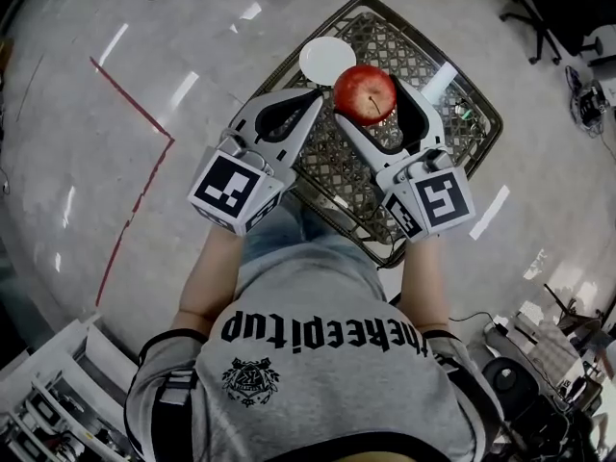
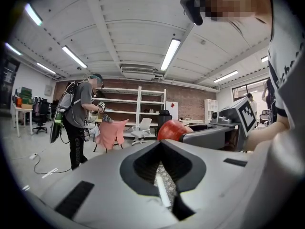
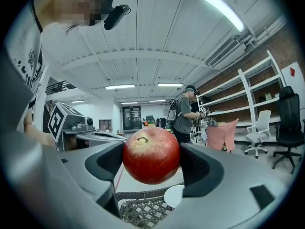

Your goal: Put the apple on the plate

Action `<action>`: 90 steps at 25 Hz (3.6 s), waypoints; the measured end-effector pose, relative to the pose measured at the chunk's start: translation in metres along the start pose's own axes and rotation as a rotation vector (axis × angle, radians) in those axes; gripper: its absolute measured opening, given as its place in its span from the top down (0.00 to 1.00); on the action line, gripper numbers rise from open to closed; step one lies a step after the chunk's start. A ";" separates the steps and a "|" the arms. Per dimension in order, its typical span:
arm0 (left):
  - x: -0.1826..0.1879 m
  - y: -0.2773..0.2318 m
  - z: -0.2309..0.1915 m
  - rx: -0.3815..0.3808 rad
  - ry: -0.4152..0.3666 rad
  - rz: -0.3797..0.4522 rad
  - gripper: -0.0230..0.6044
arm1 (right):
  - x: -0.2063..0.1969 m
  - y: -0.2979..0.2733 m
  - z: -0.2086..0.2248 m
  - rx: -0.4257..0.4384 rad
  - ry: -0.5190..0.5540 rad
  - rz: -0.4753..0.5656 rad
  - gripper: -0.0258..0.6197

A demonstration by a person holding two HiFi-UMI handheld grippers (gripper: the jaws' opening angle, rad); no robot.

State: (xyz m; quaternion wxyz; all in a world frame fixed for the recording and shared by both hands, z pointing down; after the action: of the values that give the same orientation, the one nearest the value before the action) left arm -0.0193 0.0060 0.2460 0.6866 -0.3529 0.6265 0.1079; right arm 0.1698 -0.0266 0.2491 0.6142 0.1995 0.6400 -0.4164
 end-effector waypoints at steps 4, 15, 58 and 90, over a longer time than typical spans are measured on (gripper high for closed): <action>0.002 -0.007 -0.014 -0.019 0.012 -0.010 0.94 | 0.004 -0.010 0.005 -0.016 -0.013 -0.014 0.36; -0.005 -0.022 -0.049 -0.110 0.012 -0.016 0.94 | -0.001 -0.031 0.005 -0.111 -0.052 -0.047 0.36; -0.064 -0.084 -0.180 -0.278 0.092 -0.141 0.94 | -0.085 -0.183 0.046 -0.242 -0.285 -0.248 0.36; -0.110 -0.101 -0.197 -0.296 0.208 -0.252 0.94 | -0.165 -0.228 0.065 -0.261 -0.356 -0.425 0.36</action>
State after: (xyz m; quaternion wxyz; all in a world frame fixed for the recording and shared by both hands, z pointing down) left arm -0.1352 -0.1570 0.3914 0.5670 -0.5345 0.6223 0.0750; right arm 0.0625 -0.1658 0.4785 0.6362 -0.0955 0.5977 -0.4784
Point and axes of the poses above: the fingertips, and each gripper's own axes: y backward along the fingers, z to its right, x out of its top, the point moved 10 cm from there along y, backward along the fingers, and after that the axes turned 11 degrees about -z, right-handed, at the moved point
